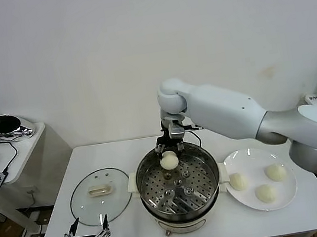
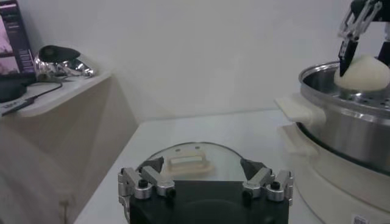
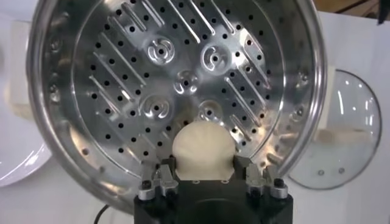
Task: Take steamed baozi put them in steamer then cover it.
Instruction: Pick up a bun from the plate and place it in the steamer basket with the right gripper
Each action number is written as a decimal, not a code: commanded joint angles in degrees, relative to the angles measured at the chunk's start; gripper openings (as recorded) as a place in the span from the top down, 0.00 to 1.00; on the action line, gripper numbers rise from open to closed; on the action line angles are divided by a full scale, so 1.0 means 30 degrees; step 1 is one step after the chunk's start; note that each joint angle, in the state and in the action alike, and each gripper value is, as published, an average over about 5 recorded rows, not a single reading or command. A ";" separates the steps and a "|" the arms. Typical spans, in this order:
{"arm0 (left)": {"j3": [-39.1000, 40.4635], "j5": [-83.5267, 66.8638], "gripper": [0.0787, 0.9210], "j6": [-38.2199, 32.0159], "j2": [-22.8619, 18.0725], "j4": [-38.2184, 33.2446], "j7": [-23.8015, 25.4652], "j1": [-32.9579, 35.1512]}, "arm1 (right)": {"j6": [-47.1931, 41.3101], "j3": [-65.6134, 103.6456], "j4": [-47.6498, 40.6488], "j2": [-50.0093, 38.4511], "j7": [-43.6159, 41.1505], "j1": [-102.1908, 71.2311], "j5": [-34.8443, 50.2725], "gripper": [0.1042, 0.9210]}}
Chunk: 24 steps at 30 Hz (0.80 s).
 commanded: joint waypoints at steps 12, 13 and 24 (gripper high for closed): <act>0.0110 -0.0088 0.12 -0.0002 -0.0050 0.0039 -0.0005 -0.0021 | 0.0283 0.0672 -0.1413 0.0446 0.0193 -0.0894 -0.1544 0.41; 0.0112 -0.0094 0.12 -0.0002 -0.0047 0.0071 -0.0006 -0.0031 | 0.0284 0.0681 -0.1421 0.0444 0.0194 -0.0907 -0.1601 0.41; 0.0183 -0.0092 0.12 0.0040 -0.0008 0.0332 0.0033 -0.0203 | -0.2142 0.0151 -0.0147 -0.0427 -0.0258 0.0064 0.1565 0.18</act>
